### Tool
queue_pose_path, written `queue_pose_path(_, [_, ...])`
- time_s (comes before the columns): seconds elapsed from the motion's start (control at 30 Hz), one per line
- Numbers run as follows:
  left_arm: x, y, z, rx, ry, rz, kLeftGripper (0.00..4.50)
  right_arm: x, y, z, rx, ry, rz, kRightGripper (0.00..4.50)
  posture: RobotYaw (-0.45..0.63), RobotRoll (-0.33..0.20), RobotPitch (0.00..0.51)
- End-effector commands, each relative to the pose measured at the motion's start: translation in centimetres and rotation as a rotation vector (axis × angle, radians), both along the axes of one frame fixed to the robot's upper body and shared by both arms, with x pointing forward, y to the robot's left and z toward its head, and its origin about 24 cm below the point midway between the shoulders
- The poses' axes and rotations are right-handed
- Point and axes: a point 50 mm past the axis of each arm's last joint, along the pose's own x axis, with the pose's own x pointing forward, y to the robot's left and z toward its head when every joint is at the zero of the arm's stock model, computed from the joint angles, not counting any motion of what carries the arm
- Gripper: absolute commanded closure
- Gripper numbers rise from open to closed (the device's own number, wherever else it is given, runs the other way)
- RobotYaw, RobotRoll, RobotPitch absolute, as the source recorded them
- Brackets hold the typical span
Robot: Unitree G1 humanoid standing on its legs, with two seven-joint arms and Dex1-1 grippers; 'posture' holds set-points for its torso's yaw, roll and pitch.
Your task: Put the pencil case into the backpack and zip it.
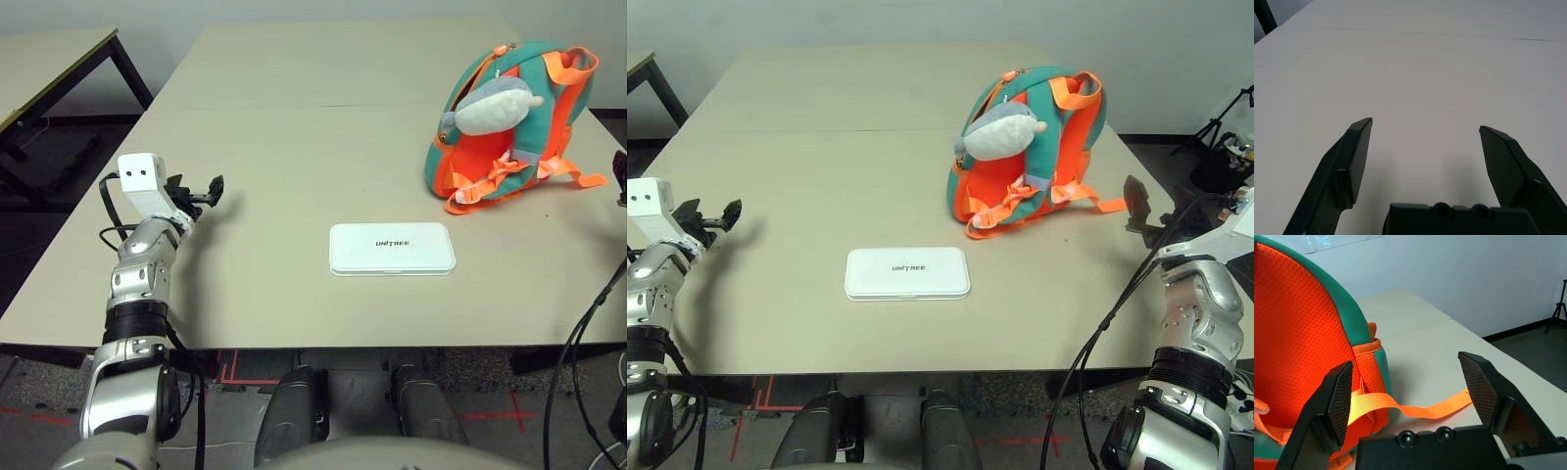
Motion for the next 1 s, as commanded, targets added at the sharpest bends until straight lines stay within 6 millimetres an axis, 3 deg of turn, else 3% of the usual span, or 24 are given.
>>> queue_pose_path(0.03, [-0.2,0.7,0.0,-0.001,0.002,0.03,0.0,0.2,0.7,-0.2,-0.002,-0.002,0.027,0.06,-0.05,0.0,0.068])
queue_pose_path(0.23, [1.3,-0.3,0.3,-0.002,0.006,-0.023,0.0,0.6,0.5,1.3,-0.034,0.003,0.046,0.06,-0.08,0.0,0.076])
queue_pose_path(0.37, [2.2,-0.1,4.3,-0.018,-0.063,-0.078,0.0,0.8,0.4,3.4,-0.007,0.067,0.075,0.06,-0.06,0.0,0.06])
queue_pose_path(0.53, [2.0,0.3,8.0,-0.311,0.053,-0.172,0.0,-0.1,1.5,4.8,0.075,0.299,0.186,0.06,-0.03,0.0,0.056])
queue_pose_path(0.77, [-0.4,-1.4,9.5,-0.675,0.406,-0.386,0.0,-2.2,3.9,6.0,0.224,0.652,0.332,0.06,-0.04,0.0,0.061])
queue_pose_path(0.87, [-0.9,-2.3,9.3,-0.746,0.492,-0.448,0.0,-2.8,5.3,5.5,0.279,0.778,0.407,0.65,-0.05,0.0,0.055])
queue_pose_path(1.0, [-1.4,-4.3,8.0,-0.778,0.591,-0.556,0.0,-2.5,7.2,4.0,0.322,0.875,0.507,1.9,-0.04,0.0,0.048])
